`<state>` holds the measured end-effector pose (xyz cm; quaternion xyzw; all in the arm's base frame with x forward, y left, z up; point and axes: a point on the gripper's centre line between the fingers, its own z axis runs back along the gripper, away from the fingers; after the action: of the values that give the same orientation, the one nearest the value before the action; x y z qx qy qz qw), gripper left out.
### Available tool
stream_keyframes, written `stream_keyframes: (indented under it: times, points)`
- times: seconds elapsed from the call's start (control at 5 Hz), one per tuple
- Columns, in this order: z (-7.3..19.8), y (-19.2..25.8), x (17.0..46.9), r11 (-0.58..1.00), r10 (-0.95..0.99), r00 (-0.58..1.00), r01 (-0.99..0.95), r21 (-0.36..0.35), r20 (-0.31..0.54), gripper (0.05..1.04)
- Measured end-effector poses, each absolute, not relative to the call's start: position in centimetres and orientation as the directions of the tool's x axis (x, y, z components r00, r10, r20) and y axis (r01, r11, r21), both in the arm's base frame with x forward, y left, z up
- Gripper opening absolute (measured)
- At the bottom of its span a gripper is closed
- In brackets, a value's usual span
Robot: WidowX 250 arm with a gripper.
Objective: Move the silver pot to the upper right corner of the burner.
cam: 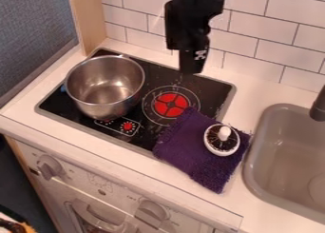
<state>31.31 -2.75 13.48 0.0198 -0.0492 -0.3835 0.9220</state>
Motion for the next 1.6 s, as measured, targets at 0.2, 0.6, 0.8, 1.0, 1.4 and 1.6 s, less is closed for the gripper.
stream_keyframes:
  times: [0.2, 0.6, 0.8, 1.0, 1.4, 1.6]
  points:
    - [13.4, -2.7, 30.5, 0.846, -0.534, 0.841, 0.532, 0.047, 0.088, 0.999]
    - [12.1, -1.9, 28.1, 0.984, -0.17, 0.964, 0.154, 0.091, 0.207, 0.999]
    - [10.5, -0.4, 28.0, 0.977, -0.197, 0.948, 0.17, 0.127, 0.25, 0.999]
    - [10.0, 0.3, 28.8, 0.966, -0.237, 0.934, 0.198, 0.163, 0.266, 0.999]
    - [8.1, 3.0, 30.1, 0.965, -0.222, 0.95, 0.182, 0.188, 0.221, 0.999]
    - [7.1, 4.4, 30.8, 0.973, -0.176, 0.961, 0.137, 0.183, 0.214, 0.999]
